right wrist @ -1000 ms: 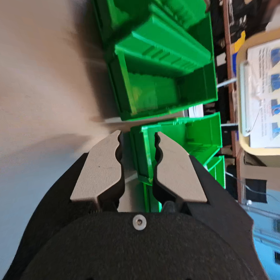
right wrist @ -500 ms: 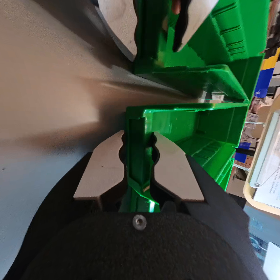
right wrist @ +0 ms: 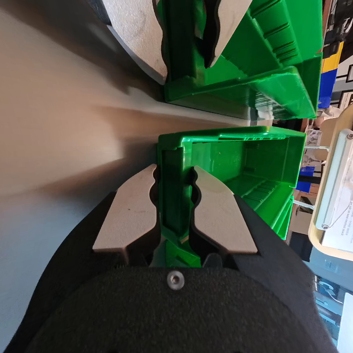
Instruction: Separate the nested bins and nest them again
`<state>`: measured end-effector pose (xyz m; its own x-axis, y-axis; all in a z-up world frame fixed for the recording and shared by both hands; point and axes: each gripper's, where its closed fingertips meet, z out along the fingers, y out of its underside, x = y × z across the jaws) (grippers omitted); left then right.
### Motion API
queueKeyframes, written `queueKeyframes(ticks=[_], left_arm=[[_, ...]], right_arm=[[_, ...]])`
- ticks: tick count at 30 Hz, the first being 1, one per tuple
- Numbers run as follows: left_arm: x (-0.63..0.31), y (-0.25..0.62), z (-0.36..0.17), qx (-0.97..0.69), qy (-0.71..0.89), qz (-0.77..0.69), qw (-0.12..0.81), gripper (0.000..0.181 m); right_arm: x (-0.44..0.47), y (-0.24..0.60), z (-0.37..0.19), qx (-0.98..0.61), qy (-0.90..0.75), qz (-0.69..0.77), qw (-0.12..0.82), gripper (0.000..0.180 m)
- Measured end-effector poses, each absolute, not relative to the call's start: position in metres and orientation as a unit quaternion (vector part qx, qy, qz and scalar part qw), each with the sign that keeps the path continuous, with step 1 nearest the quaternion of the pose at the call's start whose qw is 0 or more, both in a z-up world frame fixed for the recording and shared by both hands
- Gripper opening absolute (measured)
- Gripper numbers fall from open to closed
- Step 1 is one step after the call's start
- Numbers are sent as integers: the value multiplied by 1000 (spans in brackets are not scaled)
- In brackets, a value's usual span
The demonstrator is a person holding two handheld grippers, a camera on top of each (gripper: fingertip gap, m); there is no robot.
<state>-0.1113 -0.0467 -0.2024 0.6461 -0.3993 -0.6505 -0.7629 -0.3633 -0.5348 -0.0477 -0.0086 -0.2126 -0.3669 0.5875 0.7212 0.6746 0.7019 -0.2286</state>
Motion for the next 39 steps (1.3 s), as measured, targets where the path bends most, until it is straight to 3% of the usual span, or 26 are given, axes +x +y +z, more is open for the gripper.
queueKeyframes(ticks=[5,9,14,19,28,39], left_arm=[[-112,-44,-202,-796,364,213,434,34],[-100,-49,-194,-795,351,167,466,38],[-82,-65,-143,-778,266,48,567,46],[-94,-90,-93,-746,134,-13,653,53],[-138,-147,-110,-773,8,27,634,67],[-152,-156,-137,-792,-6,24,610,69]], right_arm=[[-50,-5,-211,-377,-823,-53,421,31],[-42,-30,-182,-384,-805,34,451,41],[7,-35,-106,-437,-695,176,543,49],[100,17,-67,-543,-538,196,614,59],[229,57,-99,-661,-393,178,614,74],[259,51,-128,-699,-347,198,593,80]])
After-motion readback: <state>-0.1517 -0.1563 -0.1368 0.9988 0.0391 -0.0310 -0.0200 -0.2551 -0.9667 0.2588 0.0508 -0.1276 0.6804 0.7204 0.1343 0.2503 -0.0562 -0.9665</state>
